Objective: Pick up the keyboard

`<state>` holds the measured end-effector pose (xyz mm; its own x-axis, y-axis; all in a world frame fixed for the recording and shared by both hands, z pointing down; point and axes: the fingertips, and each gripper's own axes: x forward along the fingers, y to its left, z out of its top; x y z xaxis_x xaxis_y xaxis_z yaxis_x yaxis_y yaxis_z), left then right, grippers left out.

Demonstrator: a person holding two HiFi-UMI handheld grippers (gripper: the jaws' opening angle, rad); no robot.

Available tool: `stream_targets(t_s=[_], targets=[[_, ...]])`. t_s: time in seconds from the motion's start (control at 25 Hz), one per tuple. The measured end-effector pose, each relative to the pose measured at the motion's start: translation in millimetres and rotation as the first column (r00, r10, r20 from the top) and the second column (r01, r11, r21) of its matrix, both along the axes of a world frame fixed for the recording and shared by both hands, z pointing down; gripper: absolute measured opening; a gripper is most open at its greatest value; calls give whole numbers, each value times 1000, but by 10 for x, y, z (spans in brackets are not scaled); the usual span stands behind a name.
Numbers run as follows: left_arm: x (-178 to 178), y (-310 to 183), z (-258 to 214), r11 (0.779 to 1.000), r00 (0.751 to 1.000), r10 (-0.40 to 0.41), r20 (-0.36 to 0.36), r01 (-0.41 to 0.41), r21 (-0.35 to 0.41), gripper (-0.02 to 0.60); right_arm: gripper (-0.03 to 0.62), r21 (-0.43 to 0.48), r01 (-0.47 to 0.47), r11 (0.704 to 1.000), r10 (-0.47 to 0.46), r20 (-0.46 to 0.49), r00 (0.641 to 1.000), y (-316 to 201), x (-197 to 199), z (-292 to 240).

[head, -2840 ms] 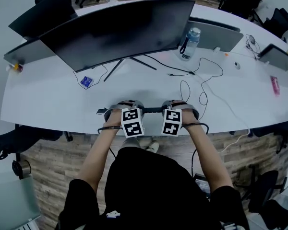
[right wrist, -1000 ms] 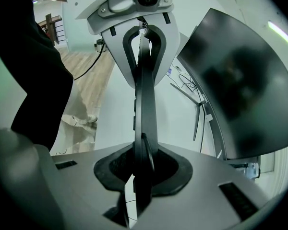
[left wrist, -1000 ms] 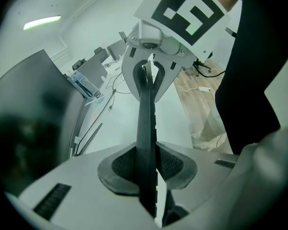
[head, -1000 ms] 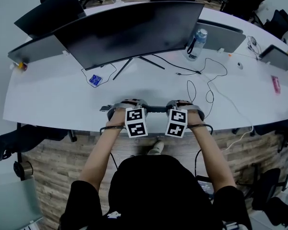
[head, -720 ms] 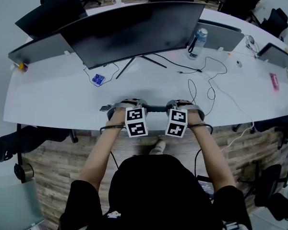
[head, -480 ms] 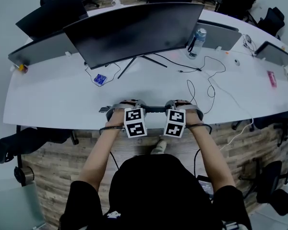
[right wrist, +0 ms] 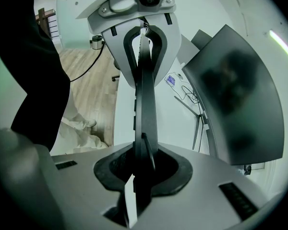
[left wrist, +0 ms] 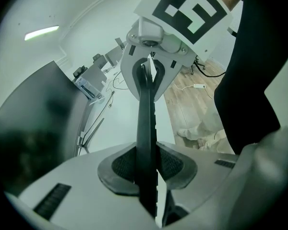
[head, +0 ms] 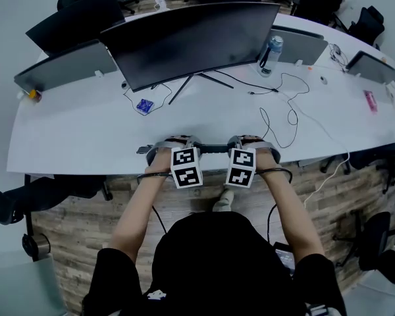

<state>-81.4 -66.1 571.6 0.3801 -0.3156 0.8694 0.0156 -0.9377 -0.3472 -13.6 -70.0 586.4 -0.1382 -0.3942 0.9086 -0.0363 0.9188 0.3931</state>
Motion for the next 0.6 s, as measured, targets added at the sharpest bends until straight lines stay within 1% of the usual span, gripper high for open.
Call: stream_targets(t_s=[0.32,0.6], targets=[[-196,246,-64,1000,1000,26,-2,-26,18,92,77,18,-28,999,28,1,1000,263,-198,-61],[-301,457,-93,998,999,51,-3,-51,31,92,77,28,-58,998,58,3,998,492,-298,-89]])
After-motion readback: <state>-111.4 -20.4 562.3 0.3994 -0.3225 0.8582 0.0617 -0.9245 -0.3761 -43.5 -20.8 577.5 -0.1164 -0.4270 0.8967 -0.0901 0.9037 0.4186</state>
